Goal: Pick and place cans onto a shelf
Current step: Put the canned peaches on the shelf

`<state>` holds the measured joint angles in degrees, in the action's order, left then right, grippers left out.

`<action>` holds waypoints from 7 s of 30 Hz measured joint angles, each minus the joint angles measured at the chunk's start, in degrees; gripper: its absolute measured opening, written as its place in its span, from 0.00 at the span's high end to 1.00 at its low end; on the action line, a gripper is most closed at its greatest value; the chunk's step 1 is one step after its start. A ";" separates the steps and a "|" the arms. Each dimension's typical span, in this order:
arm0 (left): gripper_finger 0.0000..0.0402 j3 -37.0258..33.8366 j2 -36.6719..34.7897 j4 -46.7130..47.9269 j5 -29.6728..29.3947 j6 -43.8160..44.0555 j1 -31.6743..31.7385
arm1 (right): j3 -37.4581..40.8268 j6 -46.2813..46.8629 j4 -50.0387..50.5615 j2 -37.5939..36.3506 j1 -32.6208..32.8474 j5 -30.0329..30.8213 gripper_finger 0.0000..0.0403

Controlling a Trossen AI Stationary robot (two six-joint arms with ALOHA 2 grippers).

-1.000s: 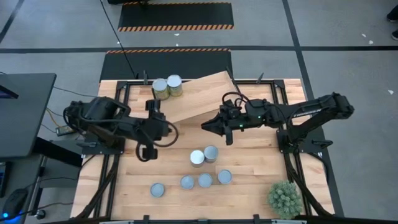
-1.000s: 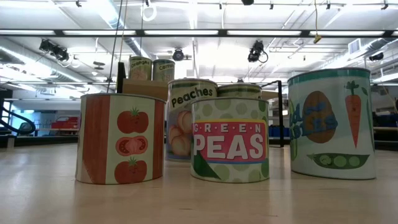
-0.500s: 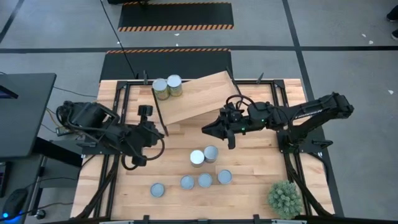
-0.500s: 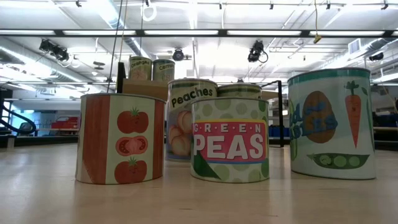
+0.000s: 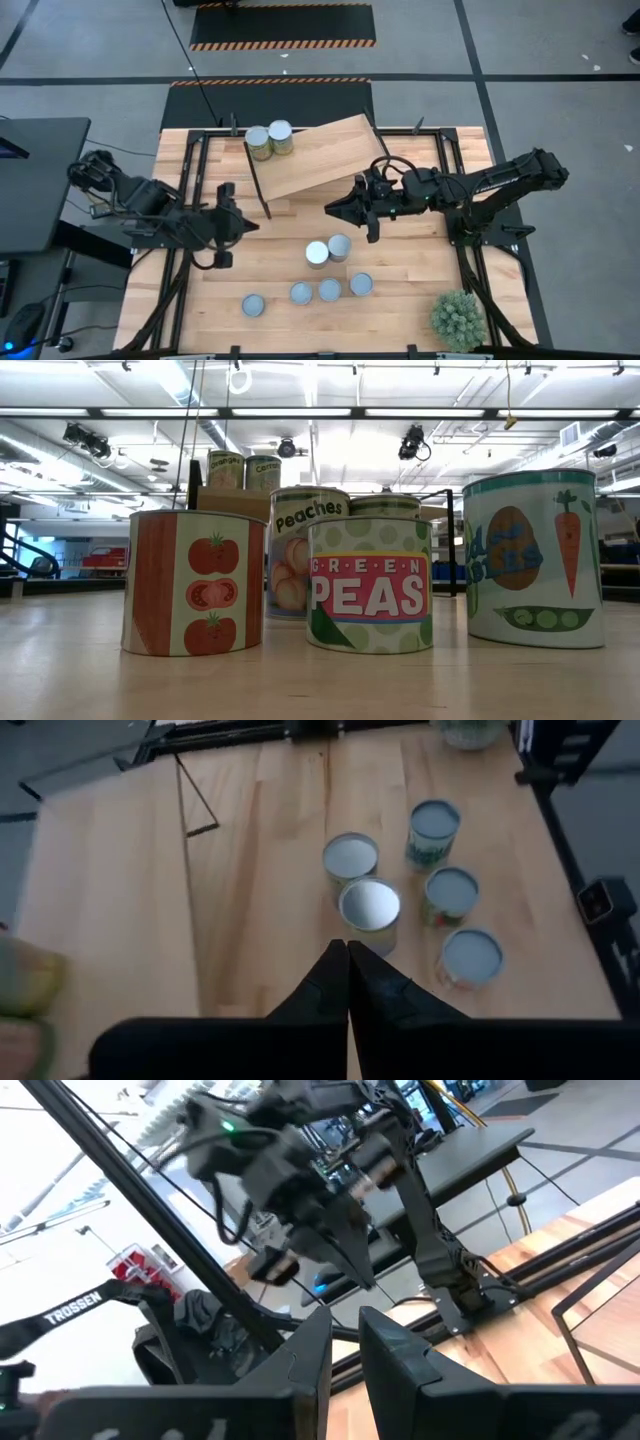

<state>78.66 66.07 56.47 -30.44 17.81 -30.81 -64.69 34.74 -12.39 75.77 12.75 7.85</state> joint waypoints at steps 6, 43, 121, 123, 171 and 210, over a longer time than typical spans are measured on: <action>0.99 -15.07 -6.80 -13.41 -0.27 6.10 0.00 | 0.02 -3.21 -0.02 0.46 -0.11 0.24 0.85; 0.99 -49.97 -22.26 -60.05 -16.65 24.70 -7.48 | -25.27 -16.65 31.96 26.07 -0.61 -5.09 0.48; 0.96 -67.06 -22.96 -82.12 0.73 30.81 6.73 | -39.98 -39.10 59.38 41.59 -5.12 -7.69 0.23; 0.96 -67.06 -22.96 -81.57 0.73 30.72 6.73 | -43.06 -40.19 61.96 41.43 -6.14 -7.68 0.23; 0.96 -67.02 -22.97 -89.74 -5.36 25.10 8.44 | -59.86 -66.85 69.07 40.39 -42.99 -23.72 0.22; 0.96 -67.02 -22.98 -89.72 -5.26 25.06 8.46 | -58.80 -61.59 68.82 40.48 -44.33 -21.27 0.07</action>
<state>11.64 43.09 -33.26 -35.70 42.87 -22.35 -123.48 -26.85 56.43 116.25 -31.57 -13.42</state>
